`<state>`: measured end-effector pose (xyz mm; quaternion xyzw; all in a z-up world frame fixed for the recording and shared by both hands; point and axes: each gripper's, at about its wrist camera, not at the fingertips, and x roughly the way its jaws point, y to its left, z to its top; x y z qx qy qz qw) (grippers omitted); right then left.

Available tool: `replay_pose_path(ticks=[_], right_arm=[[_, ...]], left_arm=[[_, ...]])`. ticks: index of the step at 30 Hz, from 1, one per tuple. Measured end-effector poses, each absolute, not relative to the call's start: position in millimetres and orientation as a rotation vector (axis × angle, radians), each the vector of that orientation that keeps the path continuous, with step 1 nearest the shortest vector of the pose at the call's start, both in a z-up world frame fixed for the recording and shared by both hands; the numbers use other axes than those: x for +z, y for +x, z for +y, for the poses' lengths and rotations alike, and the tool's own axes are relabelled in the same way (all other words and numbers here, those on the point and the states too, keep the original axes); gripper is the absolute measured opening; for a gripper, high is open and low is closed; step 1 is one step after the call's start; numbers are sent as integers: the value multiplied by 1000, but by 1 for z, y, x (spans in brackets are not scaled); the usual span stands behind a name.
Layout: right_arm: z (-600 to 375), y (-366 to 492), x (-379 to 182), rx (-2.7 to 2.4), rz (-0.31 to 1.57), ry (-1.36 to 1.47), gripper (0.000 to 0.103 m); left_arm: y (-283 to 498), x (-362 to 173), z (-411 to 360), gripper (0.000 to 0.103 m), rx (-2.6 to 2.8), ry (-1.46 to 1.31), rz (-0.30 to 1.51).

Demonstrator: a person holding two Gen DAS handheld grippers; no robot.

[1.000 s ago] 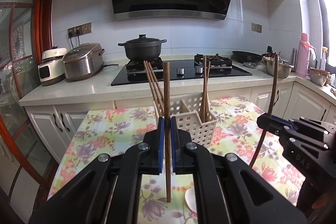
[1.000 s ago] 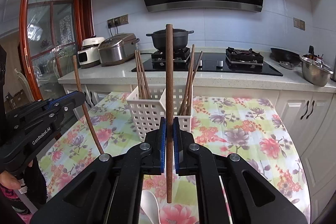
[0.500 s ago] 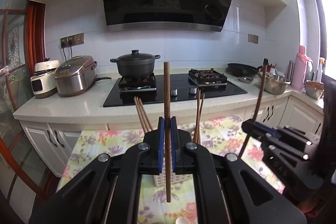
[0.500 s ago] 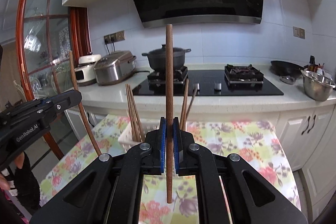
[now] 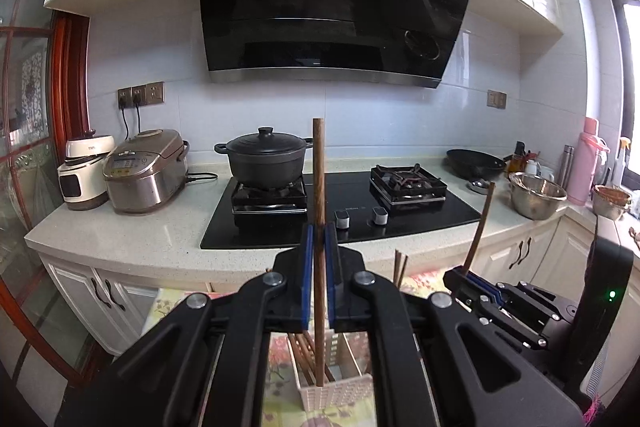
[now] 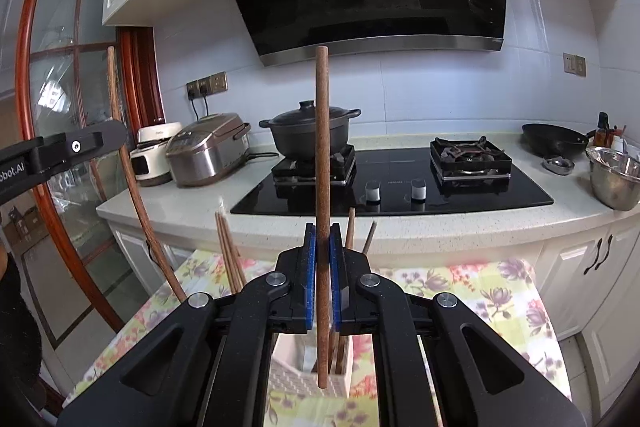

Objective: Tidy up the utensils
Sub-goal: 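Lower both chopsticks into the caddy and open both grippers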

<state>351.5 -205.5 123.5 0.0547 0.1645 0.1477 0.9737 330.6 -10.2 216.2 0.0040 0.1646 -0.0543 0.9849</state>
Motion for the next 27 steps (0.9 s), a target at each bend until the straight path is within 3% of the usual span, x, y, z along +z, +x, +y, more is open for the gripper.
replay_pose_path(ticks=[6,16,19,20,23,25,27], right_arm=[[-193,381,108,318,352,104,7],[-176,413,52,368,520,64,7],[-174,414,46,366,542,66,12],[-175,414,46,365,543,72,16],[-179,411,51,370,527,89,42],[-183,405,56,369,509,90,42],[-187,398,62,366,492,87,42]], left_arm=[[367,197,-6,6,-122,-47,366],[412,112,0,6,-134,-50,546],[416,93,4,6,-118,-43,570],[416,89,6,8,-110,-39,572],[414,85,15,20,-96,-51,569],[409,87,22,27,-79,-56,555],[403,90,28,41,-62,-57,539]])
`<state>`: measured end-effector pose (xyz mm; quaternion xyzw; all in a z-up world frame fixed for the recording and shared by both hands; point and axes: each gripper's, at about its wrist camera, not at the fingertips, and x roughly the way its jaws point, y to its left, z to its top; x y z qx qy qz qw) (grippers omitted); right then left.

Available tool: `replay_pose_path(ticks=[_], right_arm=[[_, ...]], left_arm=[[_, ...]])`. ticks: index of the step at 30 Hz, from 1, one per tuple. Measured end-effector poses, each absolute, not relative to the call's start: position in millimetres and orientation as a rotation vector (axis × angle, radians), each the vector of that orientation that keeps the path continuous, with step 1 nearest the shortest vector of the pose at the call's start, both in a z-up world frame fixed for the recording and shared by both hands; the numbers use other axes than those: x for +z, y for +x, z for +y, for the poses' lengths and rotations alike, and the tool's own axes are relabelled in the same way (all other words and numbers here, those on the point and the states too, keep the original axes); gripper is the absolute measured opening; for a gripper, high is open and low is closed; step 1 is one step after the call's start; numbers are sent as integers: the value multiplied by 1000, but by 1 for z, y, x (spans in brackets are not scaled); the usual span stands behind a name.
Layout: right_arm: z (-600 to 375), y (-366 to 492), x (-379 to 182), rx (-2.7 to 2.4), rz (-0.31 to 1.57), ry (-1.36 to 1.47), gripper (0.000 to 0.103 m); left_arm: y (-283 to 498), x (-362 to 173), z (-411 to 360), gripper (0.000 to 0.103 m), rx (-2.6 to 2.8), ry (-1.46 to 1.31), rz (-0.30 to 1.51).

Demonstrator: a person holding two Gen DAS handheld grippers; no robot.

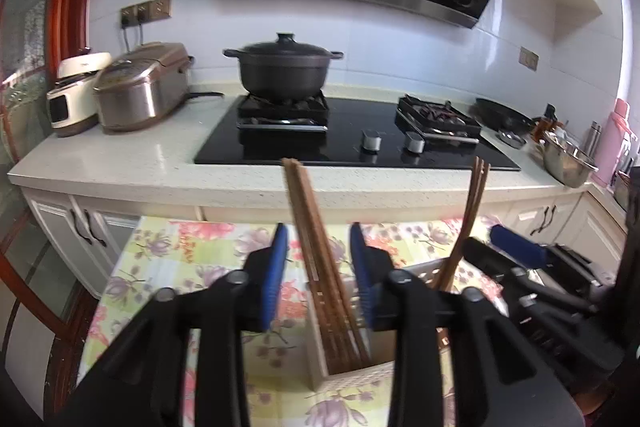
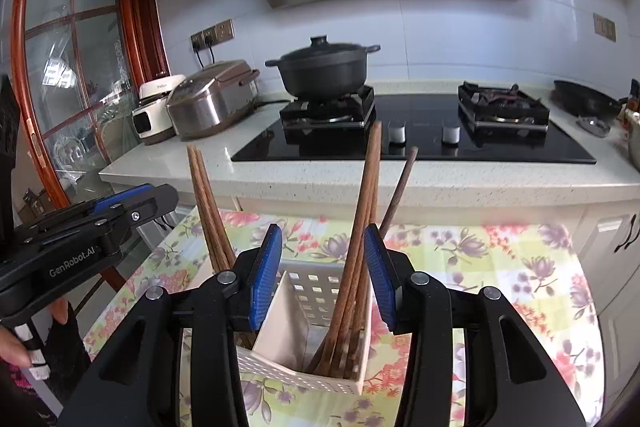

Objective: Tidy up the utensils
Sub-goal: 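Lower both chopsticks into the caddy and open both grippers, then move both grippers back over the two white spoons on the table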

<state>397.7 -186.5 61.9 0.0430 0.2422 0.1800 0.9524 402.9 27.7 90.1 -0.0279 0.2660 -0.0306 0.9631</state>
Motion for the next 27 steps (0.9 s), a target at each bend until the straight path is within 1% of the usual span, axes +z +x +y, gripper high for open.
replay_pose_path(ticks=[1,3,4,5,6,7,8,9,11,18,24,27], right_arm=[[-188,395,64,364,487,85,42],[-193,384,67,360,475,75,42],[-195,379,67,360,473,72,42],[-198,371,67,359,469,66,42],[-201,365,66,359,466,59,42],[-203,357,64,359,464,52,43],[-206,347,61,360,462,49,45],[-208,338,58,365,462,51,48],[-210,320,50,372,462,42,51],[-210,265,6,363,510,-11,54],[-205,234,-37,378,591,-26,55],[-201,223,-57,390,639,-16,55]], left_arm=[[397,91,32,47,-44,-56,523],[385,94,37,67,-14,-49,496],[376,96,39,72,9,-40,475],[367,97,41,81,30,-29,456],[358,98,43,88,49,-18,438],[348,99,44,91,68,-6,416],[338,98,45,96,89,7,397],[332,98,45,98,98,16,388],[313,93,44,98,114,37,375],[262,53,36,98,92,49,424],[236,8,33,98,76,23,501],[226,-21,35,98,62,-21,571]])
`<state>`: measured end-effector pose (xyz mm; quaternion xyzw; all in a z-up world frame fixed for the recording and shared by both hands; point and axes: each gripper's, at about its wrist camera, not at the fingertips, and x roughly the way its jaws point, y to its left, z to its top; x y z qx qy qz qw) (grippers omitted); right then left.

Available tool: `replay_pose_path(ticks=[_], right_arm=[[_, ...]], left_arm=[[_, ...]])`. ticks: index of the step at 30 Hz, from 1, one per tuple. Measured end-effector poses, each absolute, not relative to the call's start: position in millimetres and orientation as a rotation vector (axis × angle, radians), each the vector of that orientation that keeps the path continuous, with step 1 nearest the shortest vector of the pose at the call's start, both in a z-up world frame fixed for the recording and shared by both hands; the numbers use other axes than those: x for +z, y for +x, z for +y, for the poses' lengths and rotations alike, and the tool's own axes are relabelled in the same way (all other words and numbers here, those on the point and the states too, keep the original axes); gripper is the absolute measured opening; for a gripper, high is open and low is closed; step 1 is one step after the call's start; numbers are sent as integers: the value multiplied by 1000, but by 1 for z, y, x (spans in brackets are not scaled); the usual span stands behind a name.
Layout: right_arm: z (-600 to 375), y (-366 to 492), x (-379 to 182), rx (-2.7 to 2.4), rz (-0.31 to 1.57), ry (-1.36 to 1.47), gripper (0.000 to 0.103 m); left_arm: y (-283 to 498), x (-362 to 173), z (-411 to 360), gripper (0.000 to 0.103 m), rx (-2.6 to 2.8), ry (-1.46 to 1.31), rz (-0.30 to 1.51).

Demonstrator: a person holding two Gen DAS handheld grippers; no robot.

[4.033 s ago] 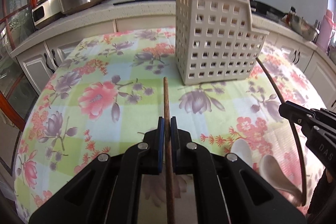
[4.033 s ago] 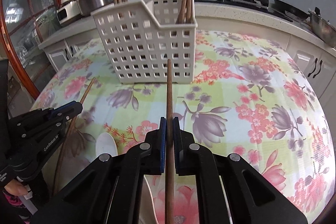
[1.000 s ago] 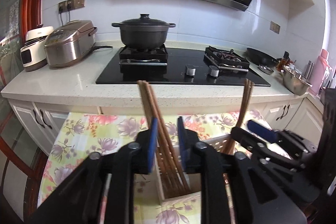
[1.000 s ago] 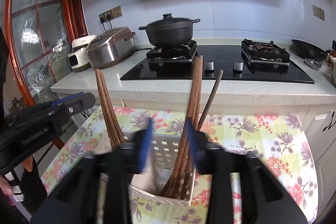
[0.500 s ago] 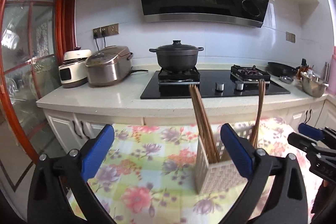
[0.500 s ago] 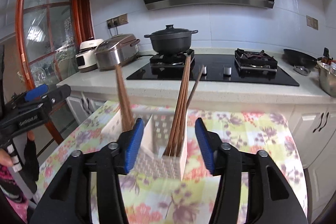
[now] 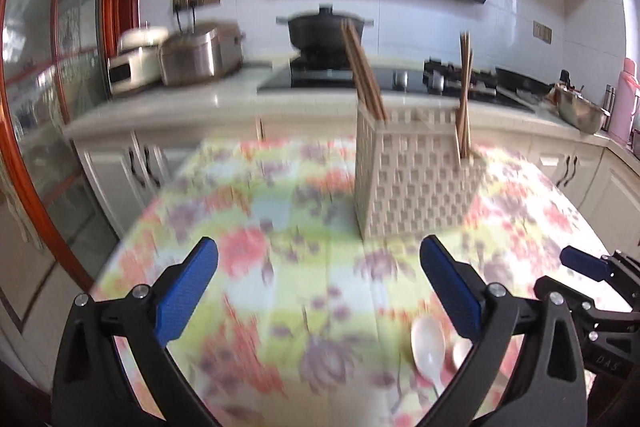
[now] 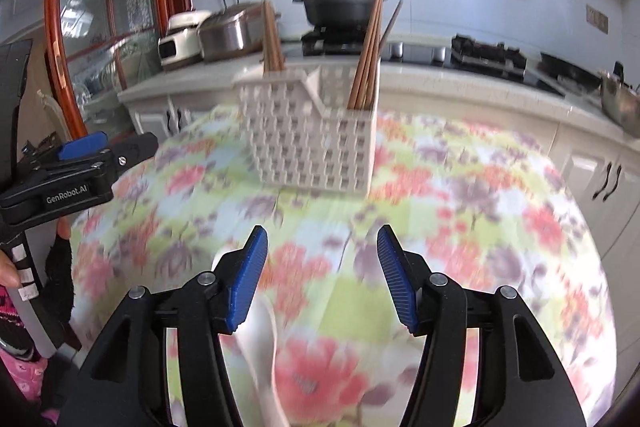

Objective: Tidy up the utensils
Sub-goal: 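Move both grippers back over the two white spoons on the table, then close the right gripper on one white spoon while the left gripper grasps the other spoon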

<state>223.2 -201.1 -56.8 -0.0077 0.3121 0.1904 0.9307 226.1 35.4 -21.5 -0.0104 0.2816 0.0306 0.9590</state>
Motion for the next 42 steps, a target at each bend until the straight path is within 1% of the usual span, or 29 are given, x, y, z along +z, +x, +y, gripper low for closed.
replay_pose_path(ticks=[3,9,26,28,30,32,35,38,39,42], right_arm=[[-194,214,-73,412,682,-19,55],[-179,201,-90,443,724,-65,55],[-142,225,-112,417,848,-197,54],[-140,228,-113,422,854,-201,51],[-139,231,-114,426,858,-205,38],[-139,234,-114,428,861,-203,30],[-147,235,-111,423,847,-177,24],[-160,234,-106,401,828,-145,13],[-166,235,-104,391,820,-129,10],[-181,237,-102,384,821,-85,10]], left_arm=[[222,-46,34,98,59,-21,631],[215,-70,33,98,63,-17,668],[210,-72,34,98,42,-22,677],[211,-72,35,98,42,-23,679],[212,-74,35,98,39,-24,684],[213,-76,34,98,32,-22,697],[216,-79,30,98,20,-18,715],[219,-83,21,98,-5,-9,735],[220,-83,17,98,-14,-5,741],[224,-86,6,98,-40,0,760]])
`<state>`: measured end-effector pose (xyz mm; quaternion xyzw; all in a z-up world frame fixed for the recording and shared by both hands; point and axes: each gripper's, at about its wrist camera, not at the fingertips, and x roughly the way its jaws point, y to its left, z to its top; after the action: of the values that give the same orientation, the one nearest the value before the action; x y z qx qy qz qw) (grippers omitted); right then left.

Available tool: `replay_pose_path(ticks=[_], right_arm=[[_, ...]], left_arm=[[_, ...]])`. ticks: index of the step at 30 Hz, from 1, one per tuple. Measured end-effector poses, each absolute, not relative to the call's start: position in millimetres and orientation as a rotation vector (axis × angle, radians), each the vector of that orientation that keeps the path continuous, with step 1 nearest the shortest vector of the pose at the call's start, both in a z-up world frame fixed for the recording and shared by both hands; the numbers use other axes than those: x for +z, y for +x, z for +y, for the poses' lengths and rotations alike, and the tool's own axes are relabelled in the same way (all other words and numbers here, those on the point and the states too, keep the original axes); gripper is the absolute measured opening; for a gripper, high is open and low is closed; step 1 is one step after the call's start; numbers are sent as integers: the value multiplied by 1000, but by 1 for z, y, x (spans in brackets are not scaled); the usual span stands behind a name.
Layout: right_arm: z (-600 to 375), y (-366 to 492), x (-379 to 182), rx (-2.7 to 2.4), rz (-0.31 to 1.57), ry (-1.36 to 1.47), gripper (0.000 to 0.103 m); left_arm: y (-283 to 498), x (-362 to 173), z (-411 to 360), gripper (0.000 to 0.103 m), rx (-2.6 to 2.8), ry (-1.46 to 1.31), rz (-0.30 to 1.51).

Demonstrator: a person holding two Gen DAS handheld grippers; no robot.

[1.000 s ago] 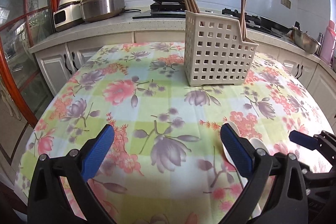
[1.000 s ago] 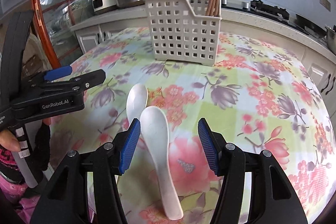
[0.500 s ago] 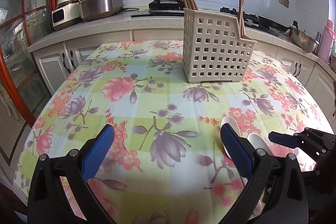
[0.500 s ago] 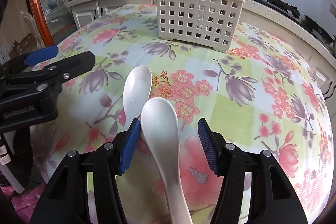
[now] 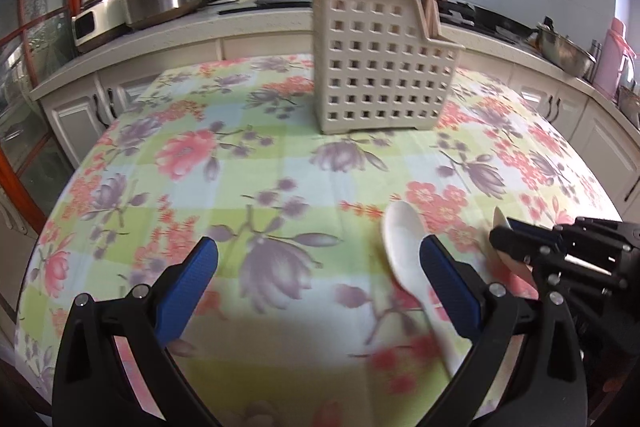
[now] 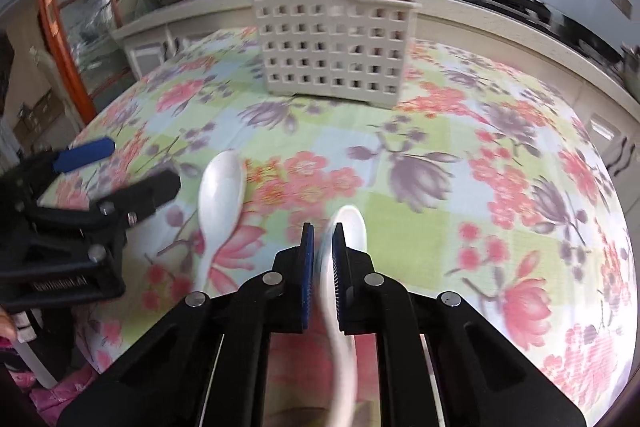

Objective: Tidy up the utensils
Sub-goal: 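Close the right gripper on one white spoon while the left gripper grasps the other spoon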

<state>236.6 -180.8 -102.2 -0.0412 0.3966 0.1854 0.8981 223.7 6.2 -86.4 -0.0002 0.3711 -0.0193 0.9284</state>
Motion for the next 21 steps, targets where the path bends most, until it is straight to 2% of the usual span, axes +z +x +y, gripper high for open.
replay_pose_path(ticks=[8,10,12,14,19,21], right_arm=[[-210,241,-106,366,838,9,10],[-214,240,-107,362,836,16,10],[-218,240,-106,356,833,21,10],[-221,240,-106,358,832,32,10],[-232,240,-102,359,829,60,15],[-238,241,-101,350,829,72,25]], left_arm=[[244,-100,-27,95,-95,36,829],[248,-102,-34,89,-106,42,840],[252,-105,-40,73,-123,43,856],[258,-109,-45,67,-147,38,886],[262,-112,-53,61,-156,39,896],[263,-111,-53,55,-150,38,897]])
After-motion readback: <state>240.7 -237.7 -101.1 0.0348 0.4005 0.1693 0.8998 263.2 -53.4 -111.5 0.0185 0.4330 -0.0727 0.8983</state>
